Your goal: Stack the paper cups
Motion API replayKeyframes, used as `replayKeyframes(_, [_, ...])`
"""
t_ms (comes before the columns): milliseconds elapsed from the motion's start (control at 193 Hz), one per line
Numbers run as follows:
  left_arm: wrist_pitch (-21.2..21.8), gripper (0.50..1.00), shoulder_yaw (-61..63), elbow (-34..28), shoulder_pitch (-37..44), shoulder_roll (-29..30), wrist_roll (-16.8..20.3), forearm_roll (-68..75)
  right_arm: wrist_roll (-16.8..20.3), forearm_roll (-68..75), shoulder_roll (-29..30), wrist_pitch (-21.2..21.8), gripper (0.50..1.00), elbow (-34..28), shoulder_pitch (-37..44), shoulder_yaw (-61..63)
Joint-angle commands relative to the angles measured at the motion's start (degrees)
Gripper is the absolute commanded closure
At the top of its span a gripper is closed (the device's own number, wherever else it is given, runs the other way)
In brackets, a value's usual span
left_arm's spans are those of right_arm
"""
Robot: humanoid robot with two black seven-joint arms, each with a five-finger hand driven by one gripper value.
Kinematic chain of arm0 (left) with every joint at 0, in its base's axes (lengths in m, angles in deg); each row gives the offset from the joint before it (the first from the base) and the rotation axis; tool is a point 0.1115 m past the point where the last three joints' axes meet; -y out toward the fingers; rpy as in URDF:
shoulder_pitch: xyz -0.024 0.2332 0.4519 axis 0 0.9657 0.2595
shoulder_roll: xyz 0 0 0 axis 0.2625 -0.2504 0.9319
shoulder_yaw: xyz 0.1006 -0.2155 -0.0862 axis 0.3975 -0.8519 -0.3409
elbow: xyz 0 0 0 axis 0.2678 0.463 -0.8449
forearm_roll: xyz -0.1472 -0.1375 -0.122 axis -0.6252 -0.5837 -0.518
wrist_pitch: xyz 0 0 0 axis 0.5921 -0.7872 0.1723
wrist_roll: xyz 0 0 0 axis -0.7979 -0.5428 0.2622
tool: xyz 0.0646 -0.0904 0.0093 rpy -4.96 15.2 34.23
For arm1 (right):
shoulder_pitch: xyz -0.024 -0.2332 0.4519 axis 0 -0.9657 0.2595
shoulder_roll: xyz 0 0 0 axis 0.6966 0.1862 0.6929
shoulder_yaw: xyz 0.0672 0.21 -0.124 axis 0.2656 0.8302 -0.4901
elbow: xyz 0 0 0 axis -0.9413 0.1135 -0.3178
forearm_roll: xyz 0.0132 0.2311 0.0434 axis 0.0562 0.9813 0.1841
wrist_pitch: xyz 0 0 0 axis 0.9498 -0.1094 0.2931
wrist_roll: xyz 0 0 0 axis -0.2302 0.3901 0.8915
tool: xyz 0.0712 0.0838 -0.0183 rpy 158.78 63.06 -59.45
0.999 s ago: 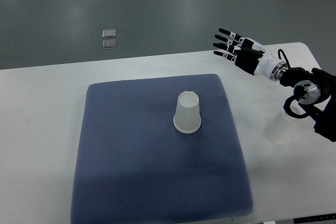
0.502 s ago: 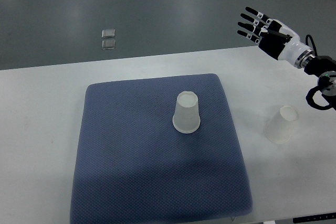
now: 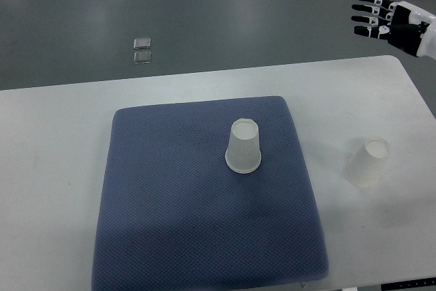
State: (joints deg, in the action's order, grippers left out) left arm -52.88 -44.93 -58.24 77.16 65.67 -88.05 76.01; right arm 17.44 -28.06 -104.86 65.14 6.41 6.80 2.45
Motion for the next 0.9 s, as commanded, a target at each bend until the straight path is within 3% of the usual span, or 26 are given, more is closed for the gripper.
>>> replayKeyframes(0, [0.0, 0.5, 0.0, 0.0, 0.0, 0.0, 0.0, 0.0, -0.3, -10.4, -1.1, 0.0, 0.576, -2.1, 0.7, 0.0])
replayKeyframes(155, [0.0, 0.5, 0.0, 0.0, 0.0, 0.0, 0.0, 0.0, -0.7, -21.9, -5.2, 0.9, 0.576, -7.2, 1.2, -0.1])
replayKeyframes(445, [0.0, 0.5, 0.0, 0.0, 0.0, 0.0, 0.0, 0.0, -5.6, -37.0, -13.4, 0.4, 0.576, -19.5, 1.1, -2.6])
replayKeyframes(896, [0.0, 0.5, 0.0, 0.0, 0.0, 0.0, 0.0, 0.0, -10.3, -39.7, -18.1, -1.0, 0.576, -21.5, 0.8, -5.7])
